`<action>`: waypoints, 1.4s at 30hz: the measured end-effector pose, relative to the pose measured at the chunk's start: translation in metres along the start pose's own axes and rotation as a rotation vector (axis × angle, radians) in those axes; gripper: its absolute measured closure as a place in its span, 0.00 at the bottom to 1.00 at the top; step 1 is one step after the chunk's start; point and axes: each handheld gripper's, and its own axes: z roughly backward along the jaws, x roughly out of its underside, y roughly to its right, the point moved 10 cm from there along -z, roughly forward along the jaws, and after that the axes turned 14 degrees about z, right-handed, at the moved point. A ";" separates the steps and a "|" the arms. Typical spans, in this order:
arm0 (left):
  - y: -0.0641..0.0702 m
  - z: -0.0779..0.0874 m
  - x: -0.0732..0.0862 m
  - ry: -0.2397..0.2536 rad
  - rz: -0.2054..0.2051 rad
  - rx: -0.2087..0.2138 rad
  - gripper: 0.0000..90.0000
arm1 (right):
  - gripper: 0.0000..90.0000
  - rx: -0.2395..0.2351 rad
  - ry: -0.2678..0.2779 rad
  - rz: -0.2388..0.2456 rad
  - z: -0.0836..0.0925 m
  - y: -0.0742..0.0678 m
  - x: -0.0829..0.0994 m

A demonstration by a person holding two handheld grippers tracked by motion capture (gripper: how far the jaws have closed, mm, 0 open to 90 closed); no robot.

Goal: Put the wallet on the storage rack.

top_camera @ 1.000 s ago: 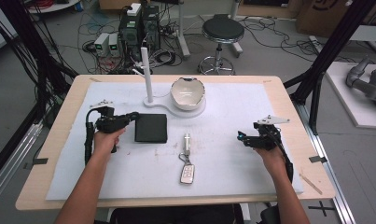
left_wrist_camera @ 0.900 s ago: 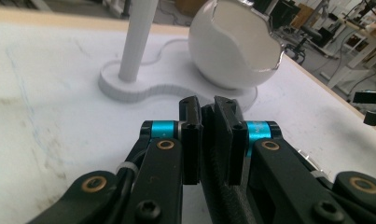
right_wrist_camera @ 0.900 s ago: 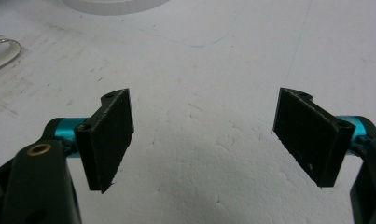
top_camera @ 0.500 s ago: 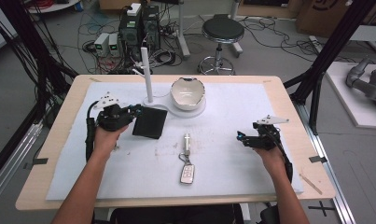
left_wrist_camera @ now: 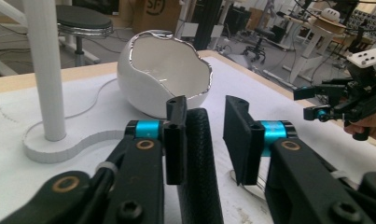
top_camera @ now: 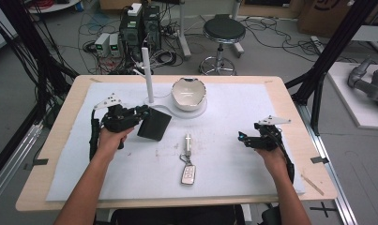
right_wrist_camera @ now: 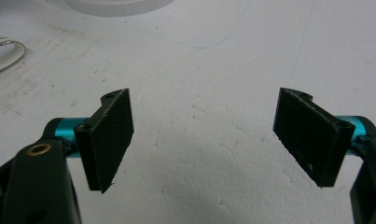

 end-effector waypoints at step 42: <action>0.019 -0.034 0.002 -0.031 -0.132 -0.045 0.88 | 0.23 -0.354 0.207 0.305 -0.059 -0.102 -0.110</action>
